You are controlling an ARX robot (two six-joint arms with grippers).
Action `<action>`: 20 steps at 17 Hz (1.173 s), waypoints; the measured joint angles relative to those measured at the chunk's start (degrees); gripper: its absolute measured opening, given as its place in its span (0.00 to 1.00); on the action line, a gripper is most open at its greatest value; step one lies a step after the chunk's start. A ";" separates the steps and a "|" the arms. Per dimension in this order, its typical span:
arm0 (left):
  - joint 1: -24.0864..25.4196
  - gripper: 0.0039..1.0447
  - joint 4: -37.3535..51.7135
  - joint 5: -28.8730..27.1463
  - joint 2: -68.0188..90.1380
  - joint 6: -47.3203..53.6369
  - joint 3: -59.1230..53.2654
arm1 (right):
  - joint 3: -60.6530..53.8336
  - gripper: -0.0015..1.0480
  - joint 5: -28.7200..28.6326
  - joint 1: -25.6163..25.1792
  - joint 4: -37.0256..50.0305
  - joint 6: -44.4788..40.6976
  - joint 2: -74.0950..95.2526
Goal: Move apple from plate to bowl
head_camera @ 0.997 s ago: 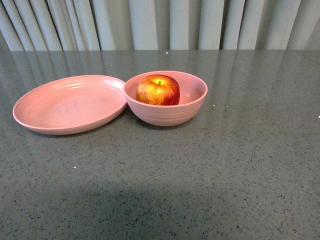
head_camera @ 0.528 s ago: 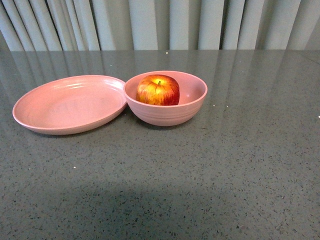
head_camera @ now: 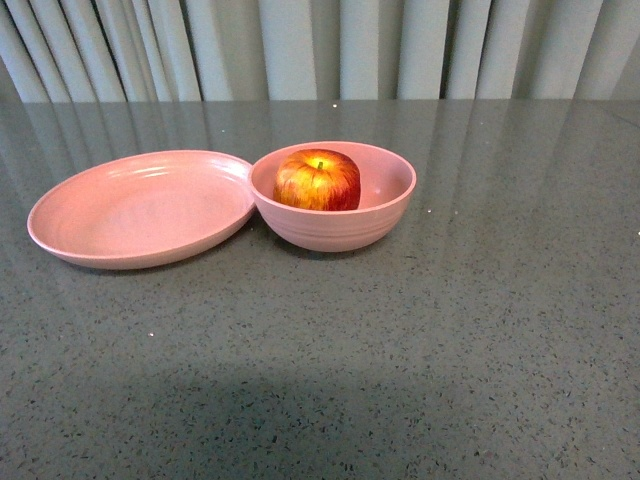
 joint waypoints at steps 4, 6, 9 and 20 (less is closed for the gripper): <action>0.00 0.02 -0.02 0.00 0.00 -0.04 0.00 | 0.00 0.94 0.00 0.00 0.00 0.00 0.00; 0.00 0.19 0.00 0.00 0.00 -0.02 0.00 | 0.00 0.94 0.00 0.00 0.00 0.00 -0.02; 0.00 0.44 0.00 0.00 0.00 -0.02 0.00 | 0.00 0.94 0.00 0.00 0.00 0.00 0.00; 0.00 0.94 0.00 0.00 0.00 0.02 0.00 | 0.00 0.94 0.00 0.00 0.00 0.00 0.00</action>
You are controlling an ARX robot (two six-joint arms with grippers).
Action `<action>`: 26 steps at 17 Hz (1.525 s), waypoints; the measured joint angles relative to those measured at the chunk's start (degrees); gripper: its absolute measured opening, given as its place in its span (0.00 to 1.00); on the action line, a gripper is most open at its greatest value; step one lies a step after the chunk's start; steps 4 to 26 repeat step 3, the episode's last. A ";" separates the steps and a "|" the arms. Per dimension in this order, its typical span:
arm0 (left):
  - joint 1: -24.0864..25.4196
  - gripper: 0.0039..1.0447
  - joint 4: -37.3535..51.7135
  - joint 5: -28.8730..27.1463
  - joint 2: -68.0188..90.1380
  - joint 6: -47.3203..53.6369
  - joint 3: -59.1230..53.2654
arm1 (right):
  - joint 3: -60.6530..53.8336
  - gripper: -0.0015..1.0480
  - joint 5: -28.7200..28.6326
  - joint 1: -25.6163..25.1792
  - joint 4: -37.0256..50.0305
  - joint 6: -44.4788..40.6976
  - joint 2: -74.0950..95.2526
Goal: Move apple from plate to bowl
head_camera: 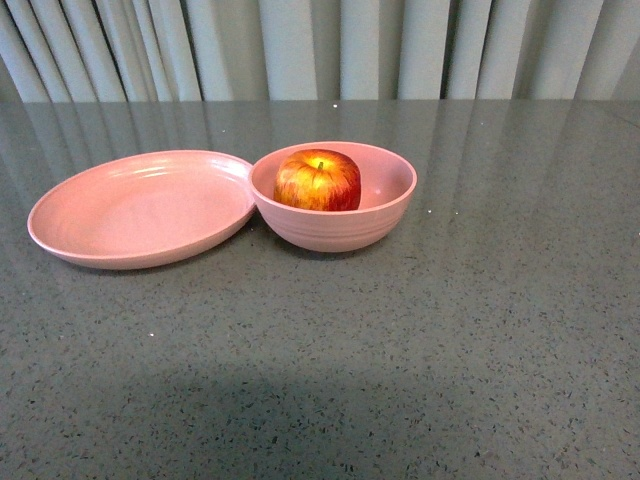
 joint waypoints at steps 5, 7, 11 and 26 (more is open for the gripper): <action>0.00 0.94 0.00 0.00 0.00 0.00 0.00 | 0.00 0.94 0.00 0.00 0.00 0.00 0.00; 0.00 0.94 0.00 0.00 0.00 0.00 0.00 | 0.00 0.94 0.00 0.00 0.00 0.00 0.00; 0.00 0.94 0.00 0.00 0.00 0.00 0.00 | 0.00 0.94 0.00 0.00 0.00 0.00 0.00; 0.00 0.94 0.00 0.00 0.00 0.00 0.00 | 0.00 0.94 0.00 0.00 0.00 0.00 0.00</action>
